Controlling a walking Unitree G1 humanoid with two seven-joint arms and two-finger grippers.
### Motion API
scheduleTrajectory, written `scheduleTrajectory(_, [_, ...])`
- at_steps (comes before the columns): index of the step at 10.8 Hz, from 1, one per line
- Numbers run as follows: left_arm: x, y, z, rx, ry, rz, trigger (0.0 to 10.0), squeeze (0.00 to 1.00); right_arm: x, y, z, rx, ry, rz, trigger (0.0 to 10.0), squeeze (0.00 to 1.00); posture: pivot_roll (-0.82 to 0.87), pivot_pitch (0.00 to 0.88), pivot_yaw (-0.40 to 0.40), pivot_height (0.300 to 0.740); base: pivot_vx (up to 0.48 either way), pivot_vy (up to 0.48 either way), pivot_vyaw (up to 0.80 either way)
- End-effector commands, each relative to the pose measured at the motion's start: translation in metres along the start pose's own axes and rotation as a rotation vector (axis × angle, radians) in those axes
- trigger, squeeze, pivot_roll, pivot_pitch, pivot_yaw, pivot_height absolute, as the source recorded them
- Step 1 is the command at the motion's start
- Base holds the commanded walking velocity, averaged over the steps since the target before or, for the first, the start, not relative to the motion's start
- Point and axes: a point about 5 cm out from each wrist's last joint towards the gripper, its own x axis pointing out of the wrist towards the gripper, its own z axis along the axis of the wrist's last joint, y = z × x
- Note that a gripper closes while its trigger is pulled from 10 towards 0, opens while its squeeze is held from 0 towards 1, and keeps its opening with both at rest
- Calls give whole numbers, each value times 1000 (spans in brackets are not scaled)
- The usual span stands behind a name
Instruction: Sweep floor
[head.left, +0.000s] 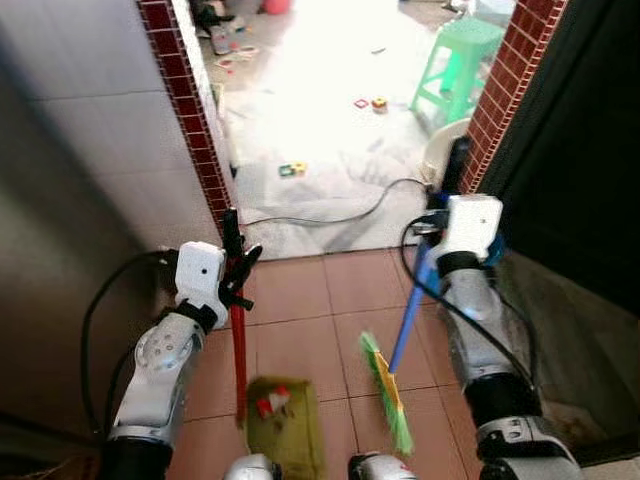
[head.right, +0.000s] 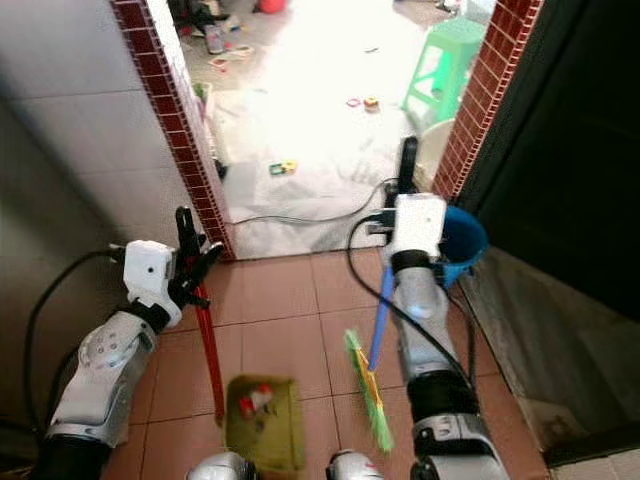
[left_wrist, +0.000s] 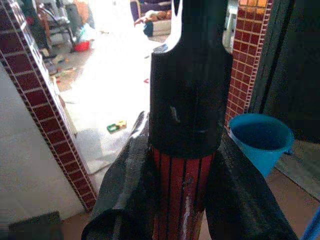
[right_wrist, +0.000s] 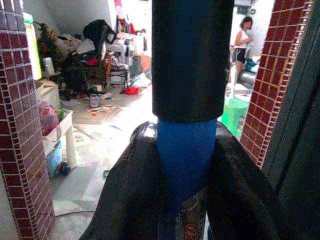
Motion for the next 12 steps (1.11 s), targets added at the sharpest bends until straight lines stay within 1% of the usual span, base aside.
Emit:
scheduleTrajectory(1, [1,-1,13,22,-70,16,10000,0,4,0,13,-8,-52,10,10000,0,-74,0,46,740,0,0,-800])
scheduleTrajectory(3, [5,1,17,-7,-95,64,10000,0,6,-3,16,-15,-51,0,10000,0,-80,0,41,740,0,0,-800])
scheduleTrajectory(4, [7,1,20,-52,-107,67,10000,0,7,-2,17,-12,-51,-2,10000,0,-83,0,42,740,0,0,-800])
scheduleTrajectory(5, [9,0,20,-73,-108,63,10000,0,7,-1,17,-10,-51,0,10000,0,-83,0,42,740,0,0,-800])
scheduleTrajectory(7, [10,-1,20,-78,-109,65,10000,0,3,0,14,-15,-35,7,10000,0,-91,0,40,740,0,-407,-716])
scheduleTrajectory(9, [10,-2,20,-85,-106,64,10000,0,2,-1,13,-22,-23,5,10000,0,-92,0,40,740,0,0,-716])
scheduleTrajectory(10, [10,-1,19,-82,-105,64,10000,0,3,-2,12,-24,-19,3,10000,0,-92,0,39,740,0,-416,-706])
scheduleTrajectory(12, [11,0,20,-82,-105,67,10000,0,3,-3,12,-27,-16,2,10000,0,-92,0,39,740,0,0,-703])
